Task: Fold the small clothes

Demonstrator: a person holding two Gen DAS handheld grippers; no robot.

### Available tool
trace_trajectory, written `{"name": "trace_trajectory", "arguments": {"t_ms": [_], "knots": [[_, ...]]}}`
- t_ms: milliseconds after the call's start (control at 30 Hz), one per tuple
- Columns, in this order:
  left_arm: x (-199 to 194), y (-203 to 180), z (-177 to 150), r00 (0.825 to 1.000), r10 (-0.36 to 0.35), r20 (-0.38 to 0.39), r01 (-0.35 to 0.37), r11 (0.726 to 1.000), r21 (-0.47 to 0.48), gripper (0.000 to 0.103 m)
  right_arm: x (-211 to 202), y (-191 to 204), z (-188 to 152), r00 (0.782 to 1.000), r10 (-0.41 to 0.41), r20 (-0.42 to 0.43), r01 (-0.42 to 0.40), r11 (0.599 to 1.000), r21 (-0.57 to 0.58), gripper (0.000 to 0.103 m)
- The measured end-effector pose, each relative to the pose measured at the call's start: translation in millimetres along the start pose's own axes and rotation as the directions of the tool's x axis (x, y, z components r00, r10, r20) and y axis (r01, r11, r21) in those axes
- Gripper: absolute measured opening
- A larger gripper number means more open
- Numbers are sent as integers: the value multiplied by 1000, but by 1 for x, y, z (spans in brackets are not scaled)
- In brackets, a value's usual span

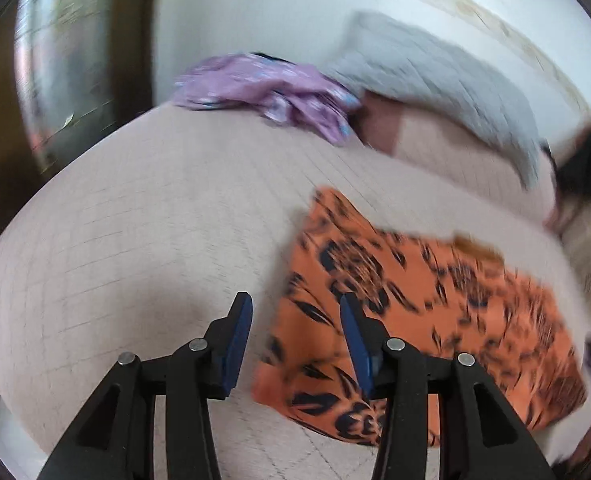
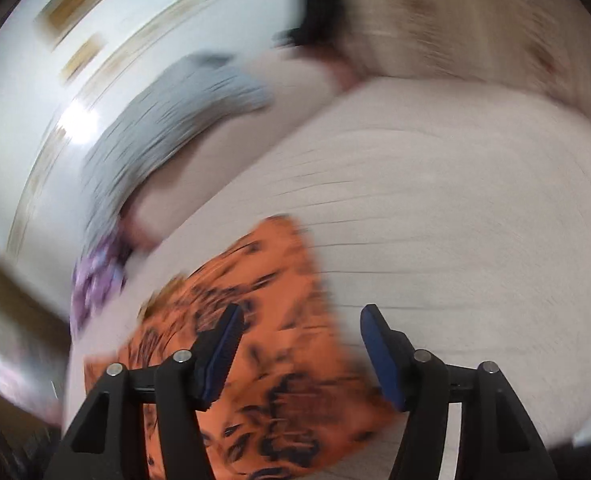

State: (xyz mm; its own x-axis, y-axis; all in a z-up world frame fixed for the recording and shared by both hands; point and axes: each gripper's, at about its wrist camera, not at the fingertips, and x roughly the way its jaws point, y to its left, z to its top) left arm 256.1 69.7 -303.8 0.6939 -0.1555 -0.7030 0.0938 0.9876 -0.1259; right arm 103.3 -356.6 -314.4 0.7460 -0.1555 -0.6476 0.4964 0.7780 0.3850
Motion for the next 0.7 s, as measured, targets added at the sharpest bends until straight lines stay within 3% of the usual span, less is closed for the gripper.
{"name": "trace_trajectory", "arguments": {"t_ms": [67, 200, 300, 367, 400, 533, 700], "knots": [[11, -11, -6, 999, 15, -37, -13, 998, 53, 47, 19, 39, 2, 998, 34, -58, -40, 992, -121, 53], [38, -16, -17, 986, 114, -120, -99, 988, 120, 50, 61, 85, 2, 987, 45, -153, -77, 974, -211, 51], [43, -14, -20, 982, 149, -114, -132, 981, 141, 61, 104, 105, 3, 969, 1, -246, -58, 973, -225, 50], [45, -14, -20, 981, 163, -105, -146, 977, 153, 64, 135, 106, -2, 943, -64, -327, -12, 974, -224, 50], [45, -12, -20, 982, 157, -107, -141, 979, 146, 64, 141, 106, -2, 941, -73, -329, -7, 972, -234, 51], [34, -17, -15, 991, 123, -45, -115, 982, 149, 64, 128, 107, 8, 945, -16, -325, -55, 977, -207, 50], [15, -38, -20, 999, 42, 26, -46, 977, 206, 66, 63, 71, 15, 969, 50, -243, -85, 987, -137, 50]]}}
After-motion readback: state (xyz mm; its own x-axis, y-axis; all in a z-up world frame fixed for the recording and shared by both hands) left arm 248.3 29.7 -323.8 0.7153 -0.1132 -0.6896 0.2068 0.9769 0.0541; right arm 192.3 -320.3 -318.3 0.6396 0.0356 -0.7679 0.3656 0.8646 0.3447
